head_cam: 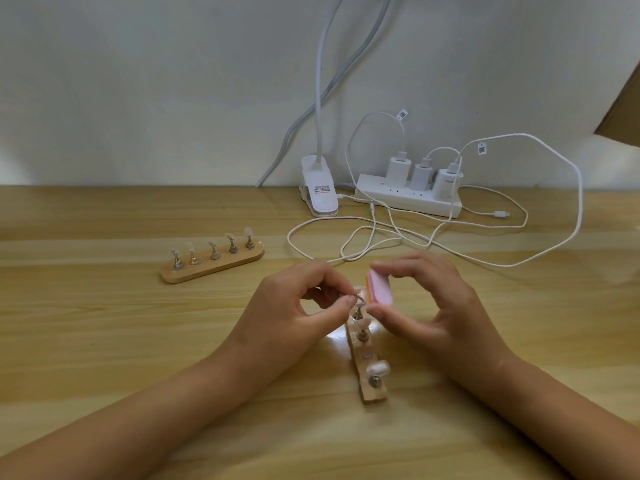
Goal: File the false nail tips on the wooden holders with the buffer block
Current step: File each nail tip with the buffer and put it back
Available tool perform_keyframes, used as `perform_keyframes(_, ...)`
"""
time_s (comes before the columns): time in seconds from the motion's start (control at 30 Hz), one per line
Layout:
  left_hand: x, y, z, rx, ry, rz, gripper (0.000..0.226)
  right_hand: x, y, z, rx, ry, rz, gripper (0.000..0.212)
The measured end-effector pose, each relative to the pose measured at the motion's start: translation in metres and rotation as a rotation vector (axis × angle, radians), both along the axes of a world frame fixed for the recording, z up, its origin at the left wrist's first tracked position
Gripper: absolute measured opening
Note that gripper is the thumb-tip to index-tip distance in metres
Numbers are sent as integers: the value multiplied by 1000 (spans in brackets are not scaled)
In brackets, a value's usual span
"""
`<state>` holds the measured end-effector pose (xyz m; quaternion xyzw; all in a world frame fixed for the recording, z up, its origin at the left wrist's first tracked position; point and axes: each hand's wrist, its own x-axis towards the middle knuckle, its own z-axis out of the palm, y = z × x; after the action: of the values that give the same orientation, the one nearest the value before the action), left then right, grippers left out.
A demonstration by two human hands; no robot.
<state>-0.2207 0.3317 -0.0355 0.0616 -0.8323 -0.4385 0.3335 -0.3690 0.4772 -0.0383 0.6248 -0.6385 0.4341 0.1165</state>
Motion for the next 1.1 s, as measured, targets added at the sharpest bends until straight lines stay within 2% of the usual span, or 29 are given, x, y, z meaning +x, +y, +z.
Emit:
perform_keyframes(0.1, 0, 0, 0, -8, 13, -12, 6, 9, 0, 0, -18, 172, 79, 46)
perform_keyframes(0.17, -1, 0, 0, 2, 16, -9, 9, 9, 0, 1, -40, 178, 70, 43)
perform_keyframes(0.23, -1, -1, -1, 53, 21, 5, 12, 3, 0, 3, -92, 89, 22, 30)
perform_keyframes(0.3, -1, 0, 0, 77, 22, 5, 15, -1, 1, 4, -110, -82, 6, 20)
perform_keyframes(0.53, 0, 1, 1, 120, -5, -11, 14, 0, 0, 2, -72, -417, 117, 19)
perform_keyframes(0.73, -1, 0, 0, 175, -18, -16, 16, 0, -2, 0, -61, -249, 139, 20)
perform_keyframes(0.9, -2, 0, 0, 169, -32, -11, 5, 2, -3, 0, -45, -62, 127, 29)
perform_keyframes(1.1, -1, 0, 1, 132, -26, -8, 5, 2, -4, -2, -56, -78, 110, 25)
